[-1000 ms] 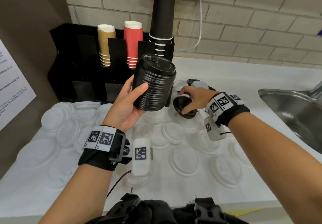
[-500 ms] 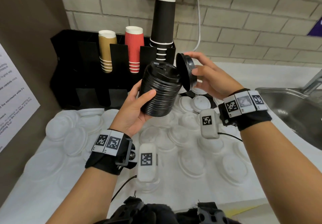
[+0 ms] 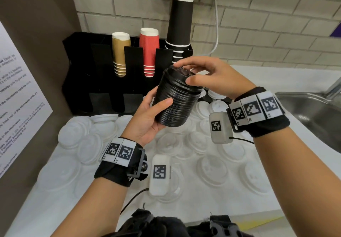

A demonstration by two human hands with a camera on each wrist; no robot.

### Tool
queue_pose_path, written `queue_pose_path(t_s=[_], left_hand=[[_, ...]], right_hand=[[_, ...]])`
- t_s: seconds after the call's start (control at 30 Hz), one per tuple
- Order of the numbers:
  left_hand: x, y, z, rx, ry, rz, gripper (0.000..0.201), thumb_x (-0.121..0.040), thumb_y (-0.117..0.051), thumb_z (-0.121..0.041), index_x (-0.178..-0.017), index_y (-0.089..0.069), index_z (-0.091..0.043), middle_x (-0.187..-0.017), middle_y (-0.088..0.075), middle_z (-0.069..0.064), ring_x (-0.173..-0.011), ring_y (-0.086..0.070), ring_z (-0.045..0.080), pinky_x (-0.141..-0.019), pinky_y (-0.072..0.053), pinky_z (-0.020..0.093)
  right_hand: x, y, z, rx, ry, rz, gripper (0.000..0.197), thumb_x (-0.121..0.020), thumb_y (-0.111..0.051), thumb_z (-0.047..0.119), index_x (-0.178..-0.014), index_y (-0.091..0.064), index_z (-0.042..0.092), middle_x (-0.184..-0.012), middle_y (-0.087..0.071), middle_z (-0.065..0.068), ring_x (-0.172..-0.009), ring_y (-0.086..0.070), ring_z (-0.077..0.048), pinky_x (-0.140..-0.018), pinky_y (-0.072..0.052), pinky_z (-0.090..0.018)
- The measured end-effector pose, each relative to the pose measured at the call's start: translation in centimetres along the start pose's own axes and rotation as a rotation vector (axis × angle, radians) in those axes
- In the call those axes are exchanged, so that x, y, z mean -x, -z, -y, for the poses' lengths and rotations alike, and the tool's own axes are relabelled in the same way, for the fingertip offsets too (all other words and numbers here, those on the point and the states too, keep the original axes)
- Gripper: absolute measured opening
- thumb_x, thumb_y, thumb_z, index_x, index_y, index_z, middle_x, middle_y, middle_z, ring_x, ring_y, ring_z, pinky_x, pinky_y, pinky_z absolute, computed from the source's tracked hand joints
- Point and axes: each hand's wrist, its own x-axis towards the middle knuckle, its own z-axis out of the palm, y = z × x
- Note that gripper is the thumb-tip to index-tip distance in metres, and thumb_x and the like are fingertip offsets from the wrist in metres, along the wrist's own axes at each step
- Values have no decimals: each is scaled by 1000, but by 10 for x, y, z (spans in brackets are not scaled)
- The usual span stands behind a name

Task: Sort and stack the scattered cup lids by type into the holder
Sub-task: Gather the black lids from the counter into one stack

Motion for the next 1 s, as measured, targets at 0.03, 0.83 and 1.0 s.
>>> queue_pose_path(t_s=[0.03,0.83,1.0], left_hand=[[0,0,-1,1,-1,-5,77,-63,-79,-24,-134,-52,-25,-131,-62,6,-107,-68,20,-72,-58,35],[-17,-19,6,54,-43,-39,74,-70,-75,-23,-139,-48,-19,-119,-69,2,-109,-67,20,-76,-57,34],[-23,-17,2,53,-108,-48,60,-74,-72,-23,-131,-53,-20,-118,-70,1,-111,-66,19,-77,-57,33]], right_hand=[[-1,-1,1,10,8,3,37,-86,-64,10,-119,-65,27,-114,-66,3,-100,-56,-4,-94,-43,-18],[-11,32,-25,-85,58,5,36,-83,-63,44,-119,-60,41,-116,-61,13,-108,-55,-1,-89,-45,-19],[-19,60,-100,10,-387,-144,24,-95,-51,30,-117,-61,26,-115,-60,5,-105,-54,-15,-83,-47,-29]])
